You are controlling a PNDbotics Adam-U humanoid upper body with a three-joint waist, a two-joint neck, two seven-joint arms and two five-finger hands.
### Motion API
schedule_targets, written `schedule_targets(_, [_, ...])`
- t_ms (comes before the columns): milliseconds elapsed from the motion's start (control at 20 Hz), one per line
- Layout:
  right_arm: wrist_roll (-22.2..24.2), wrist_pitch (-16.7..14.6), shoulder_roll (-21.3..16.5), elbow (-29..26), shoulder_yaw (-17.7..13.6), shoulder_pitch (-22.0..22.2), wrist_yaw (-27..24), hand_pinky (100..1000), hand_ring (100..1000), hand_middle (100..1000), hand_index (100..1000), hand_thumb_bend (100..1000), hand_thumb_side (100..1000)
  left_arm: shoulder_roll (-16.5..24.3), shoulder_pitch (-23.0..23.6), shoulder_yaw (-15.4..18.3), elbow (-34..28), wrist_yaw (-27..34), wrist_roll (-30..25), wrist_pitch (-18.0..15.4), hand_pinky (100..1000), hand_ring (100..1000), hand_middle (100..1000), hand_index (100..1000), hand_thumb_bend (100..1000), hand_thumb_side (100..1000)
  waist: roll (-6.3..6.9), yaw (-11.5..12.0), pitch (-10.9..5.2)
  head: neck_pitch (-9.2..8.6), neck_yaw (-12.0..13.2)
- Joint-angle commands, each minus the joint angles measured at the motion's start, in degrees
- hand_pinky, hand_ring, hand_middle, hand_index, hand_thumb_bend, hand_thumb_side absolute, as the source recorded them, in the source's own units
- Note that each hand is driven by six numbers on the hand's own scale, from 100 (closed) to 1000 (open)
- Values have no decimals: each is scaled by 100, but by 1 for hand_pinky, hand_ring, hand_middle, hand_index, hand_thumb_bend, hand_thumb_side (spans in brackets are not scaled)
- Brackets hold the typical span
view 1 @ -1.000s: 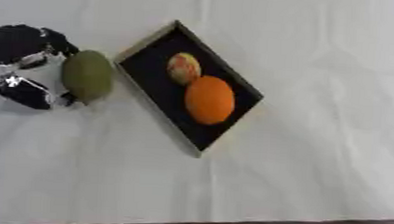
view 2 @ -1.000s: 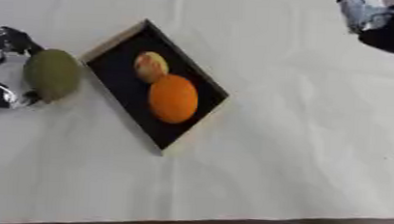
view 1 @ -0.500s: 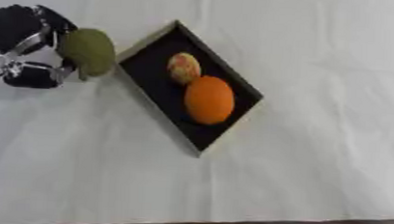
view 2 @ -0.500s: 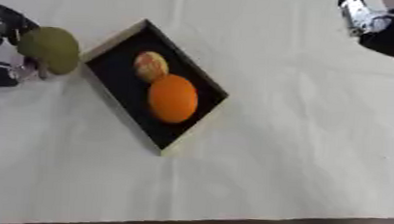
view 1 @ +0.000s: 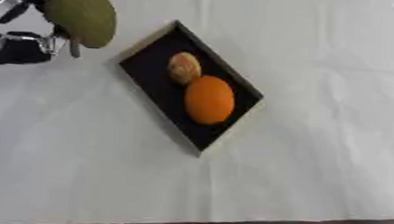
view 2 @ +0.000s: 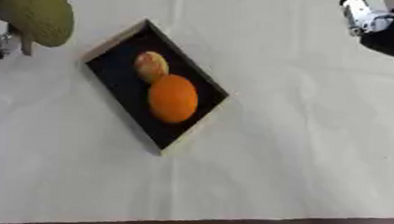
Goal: Pick up objects on the table and place them in the box.
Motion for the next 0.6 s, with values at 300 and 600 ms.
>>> schedule_targets(300, [-54,-1,-88,-85,-101,-51,-21,911,779,681,789,100,325,27,-526,-117,-146,69,-468,-129,578,514,500,635,156,100,18,-9,-194,37,-24])
schedule_targets(600, [-38,-10,-63,-85,-87,-69,-38,911,778,676,788,100,325,-335,-881,-419,501,-143,-713,-333,582,519,505,638,100,125,29,-44,-206,28,-2])
